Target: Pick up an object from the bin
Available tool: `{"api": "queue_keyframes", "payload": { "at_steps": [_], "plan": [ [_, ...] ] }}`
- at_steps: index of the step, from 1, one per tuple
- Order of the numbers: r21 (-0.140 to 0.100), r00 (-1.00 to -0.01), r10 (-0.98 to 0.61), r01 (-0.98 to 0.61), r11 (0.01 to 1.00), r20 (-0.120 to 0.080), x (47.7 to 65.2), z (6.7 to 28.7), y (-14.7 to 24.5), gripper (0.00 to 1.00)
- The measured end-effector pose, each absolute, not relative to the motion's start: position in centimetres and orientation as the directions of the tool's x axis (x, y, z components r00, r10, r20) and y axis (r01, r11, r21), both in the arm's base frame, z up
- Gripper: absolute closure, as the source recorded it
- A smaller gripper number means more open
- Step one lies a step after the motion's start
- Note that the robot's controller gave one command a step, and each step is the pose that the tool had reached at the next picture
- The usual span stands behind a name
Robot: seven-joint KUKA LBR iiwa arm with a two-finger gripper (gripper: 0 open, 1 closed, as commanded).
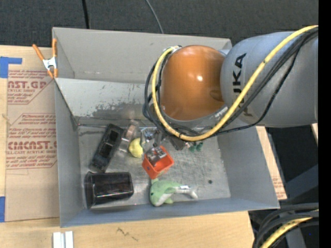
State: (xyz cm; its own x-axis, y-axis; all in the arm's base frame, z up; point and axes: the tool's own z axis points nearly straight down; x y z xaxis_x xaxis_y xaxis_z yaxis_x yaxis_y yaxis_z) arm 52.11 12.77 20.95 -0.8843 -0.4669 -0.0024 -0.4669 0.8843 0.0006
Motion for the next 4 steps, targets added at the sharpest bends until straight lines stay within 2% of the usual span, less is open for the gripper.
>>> {"api": "queue_keyframes", "payload": {
  "at_steps": [1,3,4],
  "plan": [
    [0.001,-0.884,-0.467,-0.467,0.884,-0.002,52.1,20.9,12.8,1.0],
    [0.0,-0.66,-0.751,-0.751,0.66,-0.002,50.8,18.2,12.3,1.0],
    [0.002,-0.831,-0.557,-0.557,0.831,0.004,51.2,17.0,12.6,1.0]
  ]
}}
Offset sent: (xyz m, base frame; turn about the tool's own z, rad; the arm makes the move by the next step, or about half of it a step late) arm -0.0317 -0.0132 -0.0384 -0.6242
